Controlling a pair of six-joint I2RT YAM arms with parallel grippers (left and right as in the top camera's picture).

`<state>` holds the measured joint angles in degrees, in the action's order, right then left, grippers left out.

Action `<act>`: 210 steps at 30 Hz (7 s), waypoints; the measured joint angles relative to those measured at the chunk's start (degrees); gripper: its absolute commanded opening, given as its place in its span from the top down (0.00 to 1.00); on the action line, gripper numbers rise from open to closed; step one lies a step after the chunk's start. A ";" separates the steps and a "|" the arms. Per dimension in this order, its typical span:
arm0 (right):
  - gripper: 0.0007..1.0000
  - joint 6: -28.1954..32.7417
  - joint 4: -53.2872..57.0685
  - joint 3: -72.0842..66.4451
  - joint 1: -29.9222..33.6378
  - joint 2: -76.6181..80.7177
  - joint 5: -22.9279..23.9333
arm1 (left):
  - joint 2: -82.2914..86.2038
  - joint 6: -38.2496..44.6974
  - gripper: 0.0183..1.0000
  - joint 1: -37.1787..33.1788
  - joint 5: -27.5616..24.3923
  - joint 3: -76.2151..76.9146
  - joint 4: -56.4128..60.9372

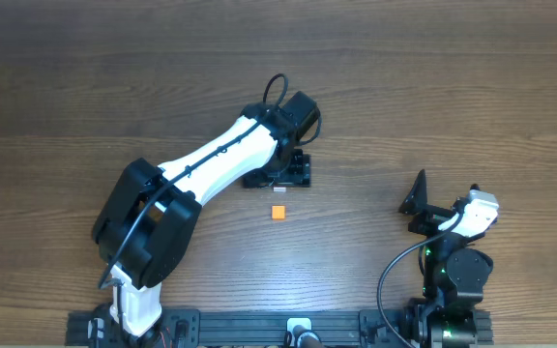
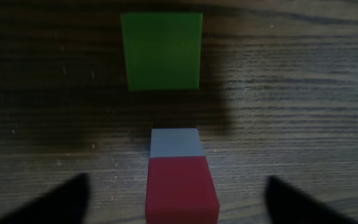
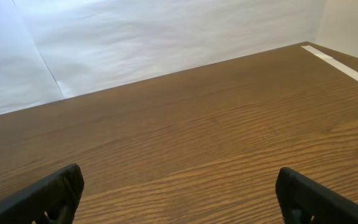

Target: Stack Cubes

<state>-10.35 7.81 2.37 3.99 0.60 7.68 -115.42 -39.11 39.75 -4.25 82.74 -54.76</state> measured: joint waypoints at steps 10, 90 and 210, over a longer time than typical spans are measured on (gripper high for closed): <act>0.01 0.02 0.00 0.00 0.00 0.00 0.00 | 0.09 -1.31 0.00 0.42 0.04 0.00 -1.33; 0.01 0.02 0.00 0.00 0.00 0.00 -0.02 | 4.44 -10.64 0.91 6.58 -1.57 -12.85 4.59; 0.01 0.02 0.00 0.00 0.00 0.00 0.00 | -0.37 -2.86 0.98 1.90 2.69 7.13 -9.49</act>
<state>-10.33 7.81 2.37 3.99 0.60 7.68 -115.79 -41.98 41.65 -1.56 89.86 -64.25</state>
